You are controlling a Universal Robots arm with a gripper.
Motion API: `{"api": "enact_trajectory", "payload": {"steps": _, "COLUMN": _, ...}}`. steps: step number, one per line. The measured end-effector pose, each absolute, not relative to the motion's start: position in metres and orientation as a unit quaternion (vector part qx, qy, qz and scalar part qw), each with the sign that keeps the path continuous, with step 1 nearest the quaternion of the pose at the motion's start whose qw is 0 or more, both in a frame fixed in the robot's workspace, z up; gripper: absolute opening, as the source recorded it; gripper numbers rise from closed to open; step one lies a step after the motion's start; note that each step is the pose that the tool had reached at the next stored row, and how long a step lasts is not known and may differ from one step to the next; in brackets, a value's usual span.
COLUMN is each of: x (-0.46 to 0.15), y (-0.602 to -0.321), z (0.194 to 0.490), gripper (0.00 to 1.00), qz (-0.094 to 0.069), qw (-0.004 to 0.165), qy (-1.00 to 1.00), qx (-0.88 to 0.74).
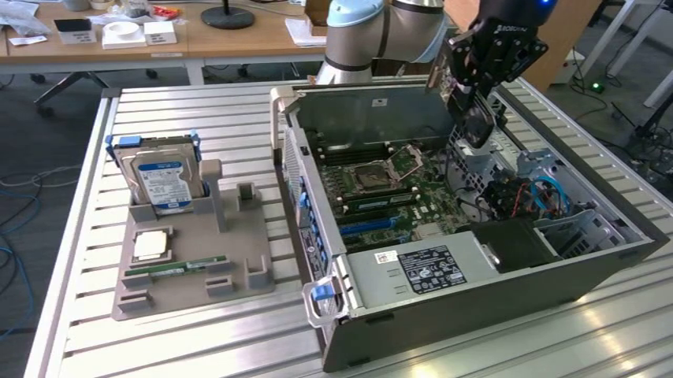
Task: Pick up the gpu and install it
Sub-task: 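Pick up the gpu and move the gpu toward the slot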
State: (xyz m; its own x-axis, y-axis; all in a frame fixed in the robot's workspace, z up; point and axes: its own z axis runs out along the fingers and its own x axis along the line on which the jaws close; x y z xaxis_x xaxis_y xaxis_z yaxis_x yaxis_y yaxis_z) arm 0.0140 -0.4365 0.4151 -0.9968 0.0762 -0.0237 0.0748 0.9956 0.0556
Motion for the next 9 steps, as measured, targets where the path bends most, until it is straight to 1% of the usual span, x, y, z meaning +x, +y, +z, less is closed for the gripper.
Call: {"api": "enact_trajectory", "payload": {"steps": 9, "x": 0.035, "y": -0.436, "z": 0.414, "gripper": 0.27, "qz": 0.027, "qw": 0.013, "qy": 0.999, "qx": 0.036}}
